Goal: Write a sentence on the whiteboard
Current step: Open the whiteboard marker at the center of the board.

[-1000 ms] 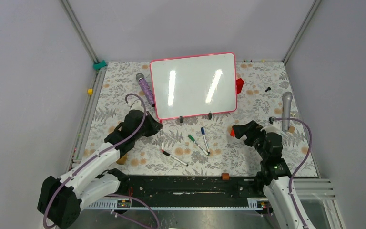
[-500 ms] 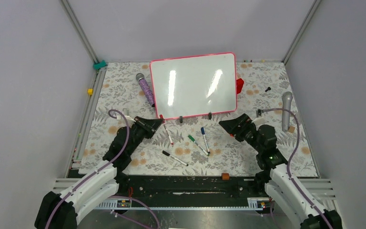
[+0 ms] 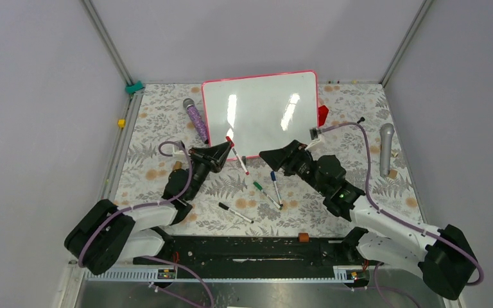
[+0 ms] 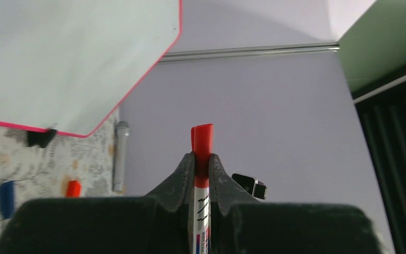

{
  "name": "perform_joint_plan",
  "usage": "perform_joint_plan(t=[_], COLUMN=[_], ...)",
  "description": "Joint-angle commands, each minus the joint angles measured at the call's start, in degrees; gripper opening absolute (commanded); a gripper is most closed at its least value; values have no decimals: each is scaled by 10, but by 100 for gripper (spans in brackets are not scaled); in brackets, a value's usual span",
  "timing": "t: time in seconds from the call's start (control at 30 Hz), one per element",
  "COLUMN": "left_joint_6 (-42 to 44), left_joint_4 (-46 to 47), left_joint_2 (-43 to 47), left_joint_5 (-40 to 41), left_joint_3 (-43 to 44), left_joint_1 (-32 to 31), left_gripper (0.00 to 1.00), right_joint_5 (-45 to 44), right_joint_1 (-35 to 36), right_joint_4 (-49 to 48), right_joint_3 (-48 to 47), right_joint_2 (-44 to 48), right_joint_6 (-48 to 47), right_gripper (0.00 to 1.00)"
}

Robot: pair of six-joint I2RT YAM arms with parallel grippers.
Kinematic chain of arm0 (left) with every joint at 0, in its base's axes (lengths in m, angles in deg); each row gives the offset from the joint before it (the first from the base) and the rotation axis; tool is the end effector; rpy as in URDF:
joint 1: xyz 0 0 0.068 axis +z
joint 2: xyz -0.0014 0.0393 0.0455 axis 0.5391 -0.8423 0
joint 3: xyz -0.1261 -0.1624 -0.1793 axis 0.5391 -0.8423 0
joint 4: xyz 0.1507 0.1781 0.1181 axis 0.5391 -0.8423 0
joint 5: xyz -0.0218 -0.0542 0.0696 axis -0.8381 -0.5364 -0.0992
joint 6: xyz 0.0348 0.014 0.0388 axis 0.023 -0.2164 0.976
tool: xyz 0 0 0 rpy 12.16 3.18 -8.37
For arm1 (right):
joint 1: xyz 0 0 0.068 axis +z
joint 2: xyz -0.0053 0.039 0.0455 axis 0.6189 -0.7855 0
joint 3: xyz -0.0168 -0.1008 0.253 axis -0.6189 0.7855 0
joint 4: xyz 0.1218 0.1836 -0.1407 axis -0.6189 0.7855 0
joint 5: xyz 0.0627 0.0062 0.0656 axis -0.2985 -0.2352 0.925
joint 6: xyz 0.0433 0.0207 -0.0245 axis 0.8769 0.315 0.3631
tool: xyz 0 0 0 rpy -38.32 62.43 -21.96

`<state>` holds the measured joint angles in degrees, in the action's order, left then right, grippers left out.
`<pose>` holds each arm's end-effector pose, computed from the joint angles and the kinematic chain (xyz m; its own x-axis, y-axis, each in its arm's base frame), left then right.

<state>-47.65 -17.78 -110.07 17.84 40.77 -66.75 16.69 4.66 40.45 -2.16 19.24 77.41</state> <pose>0.1806 -0.1176 0.2065 -0.4620 -0.8868 0.0093 0.1276 -0.0768 -0.9888 0.1620 0.1501 0.2792 -0.5099 0.6099 -0.6066 -0.4434 0.4179 0.7929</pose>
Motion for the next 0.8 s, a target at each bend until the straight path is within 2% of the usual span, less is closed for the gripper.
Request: perform_joint_plan(t=[0.0,0.23,0.4,0.77], left_joint_6=[-46,-21,-23,-62], left_joint_4=[183,166,154,161], left_joint_2=[-45,-34,-26,-46], left_joint_5=[38,38,34,14], left_joint_3=[40,59,60,65], left_joint_1=[-14,-20,-27,-32], left_gripper=[0,0,0,0], right_joint_5=[-46,-37,0,132], right_joint_1=[34,51,50,51], right_joint_4=[-51,-32,-17,8], right_joint_3=[-60,-83,-97,-129], right_joint_2=[-36,-48,-53,-55], right_joint_6=[-37,-62,-84,-149], right_gripper=[73,62,48,45])
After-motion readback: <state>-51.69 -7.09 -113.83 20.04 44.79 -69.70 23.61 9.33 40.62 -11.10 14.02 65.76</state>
